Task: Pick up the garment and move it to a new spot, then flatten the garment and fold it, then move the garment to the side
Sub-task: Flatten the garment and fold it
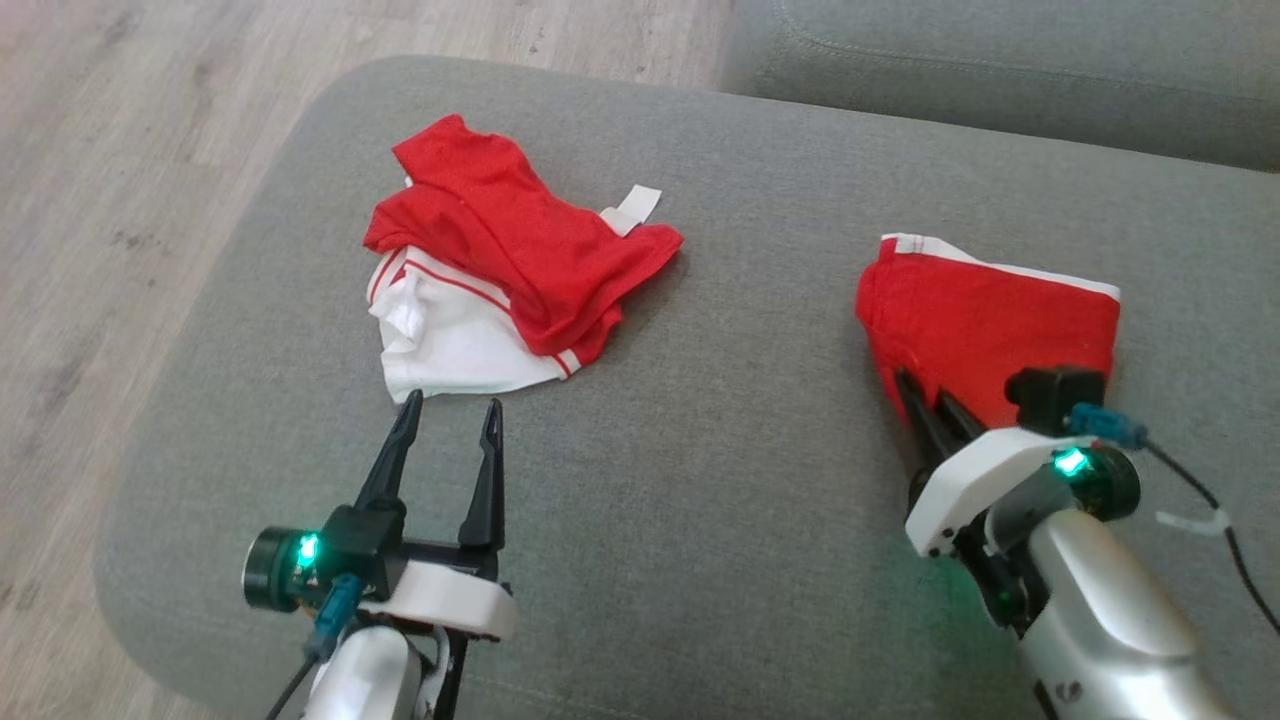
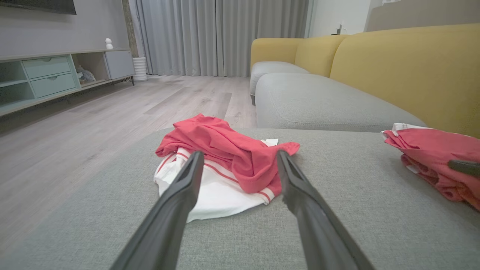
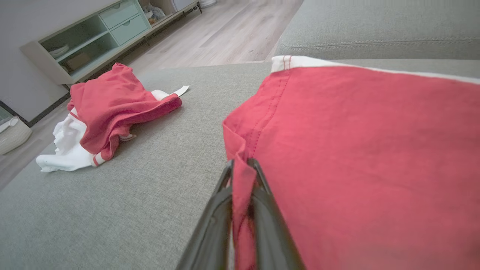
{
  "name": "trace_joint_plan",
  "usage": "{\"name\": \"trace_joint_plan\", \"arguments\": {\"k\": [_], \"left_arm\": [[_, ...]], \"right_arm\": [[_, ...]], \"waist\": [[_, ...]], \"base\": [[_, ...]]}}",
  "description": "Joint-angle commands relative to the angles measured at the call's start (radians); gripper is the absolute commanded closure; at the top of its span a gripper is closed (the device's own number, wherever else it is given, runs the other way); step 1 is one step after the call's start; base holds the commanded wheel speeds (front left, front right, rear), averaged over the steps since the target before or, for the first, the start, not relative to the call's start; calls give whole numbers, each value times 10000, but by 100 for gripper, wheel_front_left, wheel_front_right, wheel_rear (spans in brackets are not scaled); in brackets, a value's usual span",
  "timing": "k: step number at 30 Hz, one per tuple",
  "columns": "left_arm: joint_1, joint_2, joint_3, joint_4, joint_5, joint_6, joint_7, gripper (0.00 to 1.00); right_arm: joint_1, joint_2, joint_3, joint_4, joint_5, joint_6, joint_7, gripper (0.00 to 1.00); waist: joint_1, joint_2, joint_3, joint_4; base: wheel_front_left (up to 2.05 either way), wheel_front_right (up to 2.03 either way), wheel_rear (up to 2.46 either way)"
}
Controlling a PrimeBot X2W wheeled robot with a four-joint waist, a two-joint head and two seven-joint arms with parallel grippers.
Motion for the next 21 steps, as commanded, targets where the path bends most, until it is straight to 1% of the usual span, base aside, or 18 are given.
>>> {"name": "trace_joint_plan", "arguments": {"k": [1, 2, 4, 7, 9, 11, 14, 16, 19, 21], "left_arm": [[-214, 103, 288, -266, 128, 48, -53, 0], [-207, 113, 360, -261, 182, 166, -53, 0], [-199, 112, 453, -265, 196, 238, -53, 0], [-198, 109, 470, -371, 212, 187, -53, 0], [-157, 107, 486, -455, 205, 161, -53, 0], [-74, 104, 498, -547, 213, 168, -53, 0], [74, 99, 551, -755, 196, 190, -53, 0], [156, 96, 577, -924, 176, 191, -53, 0], [263, 91, 599, -1112, 155, 201, -53, 0], [331, 89, 577, -1176, 163, 193, -53, 0]], "right_arm": [[-308, -42, 317, -185, -246, 67, -454, 0], [-347, -106, 421, -155, -444, 67, -740, 0], [-374, -164, 263, -96, -685, 67, -1363, 0], [-244, -68, -228, -142, -681, 67, -2017, 0], [-75, -130, -556, -310, -914, 67, -2292, 0], [160, -179, -1103, -590, -1316, 67, -2474, 0], [627, -19, -2161, -1302, -2164, 67, -2573, 0], [1017, 199, -2785, -2100, -2872, 67, -2584, 0], [1720, 582, -3632, -3275, -3861, 67, -2587, 0], [2195, 783, -3989, -3788, -4364, 67, -2589, 0]], "waist": [[0, 0, -26, -83], [0, 0, -47, -129], [0, 0, -89, -209], [0, 0, -233, -345], [0, 0, -368, -453], [0, 0, -525, -586], [0, 0, -705, -848], [0, 0, -773, -1022], [0, 0, -785, -1268], [0, 0, -765, -1404]], "base": [[0, 0, 0], [0, 0, 0], [0, 0, 0], [0, 0, 0], [0, 0, 0], [0, 0, 0], [0, 0, 0], [0, 0, 0], [0, 0, 0], [0, 0, 0]]}}
